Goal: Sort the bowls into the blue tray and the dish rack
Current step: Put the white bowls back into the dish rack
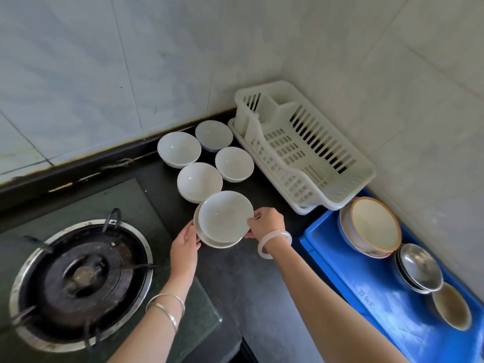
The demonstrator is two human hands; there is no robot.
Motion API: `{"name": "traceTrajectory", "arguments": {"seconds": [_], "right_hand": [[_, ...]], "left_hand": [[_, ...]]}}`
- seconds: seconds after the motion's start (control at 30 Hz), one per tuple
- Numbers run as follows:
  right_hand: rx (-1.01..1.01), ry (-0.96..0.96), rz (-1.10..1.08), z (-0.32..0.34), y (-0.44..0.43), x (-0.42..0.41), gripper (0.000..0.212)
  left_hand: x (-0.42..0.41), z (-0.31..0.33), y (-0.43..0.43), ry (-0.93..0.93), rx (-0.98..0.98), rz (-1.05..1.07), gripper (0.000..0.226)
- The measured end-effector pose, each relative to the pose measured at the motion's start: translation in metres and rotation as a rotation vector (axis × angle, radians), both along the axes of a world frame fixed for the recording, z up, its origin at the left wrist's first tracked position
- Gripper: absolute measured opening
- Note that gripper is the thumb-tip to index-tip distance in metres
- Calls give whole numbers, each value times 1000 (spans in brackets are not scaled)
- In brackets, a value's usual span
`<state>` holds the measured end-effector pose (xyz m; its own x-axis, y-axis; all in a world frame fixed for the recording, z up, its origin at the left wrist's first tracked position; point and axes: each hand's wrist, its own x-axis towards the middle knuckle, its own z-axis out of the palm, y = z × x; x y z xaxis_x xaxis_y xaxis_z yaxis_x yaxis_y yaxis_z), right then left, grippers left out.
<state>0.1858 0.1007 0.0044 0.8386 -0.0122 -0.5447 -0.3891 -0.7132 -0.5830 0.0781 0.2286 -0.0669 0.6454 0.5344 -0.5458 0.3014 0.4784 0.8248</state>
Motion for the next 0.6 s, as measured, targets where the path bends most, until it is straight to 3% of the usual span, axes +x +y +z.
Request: {"name": "traceTrajectory", "arguments": {"seconds": [0.43,0.6], "right_hand": [[-221,140,296,1,6,4,16],[-52,257,139,-14,-4,7,8]], "left_hand": [[0,6,2,-6,31,-79,36],[4,9,10,18,-47,-74,30]]}}
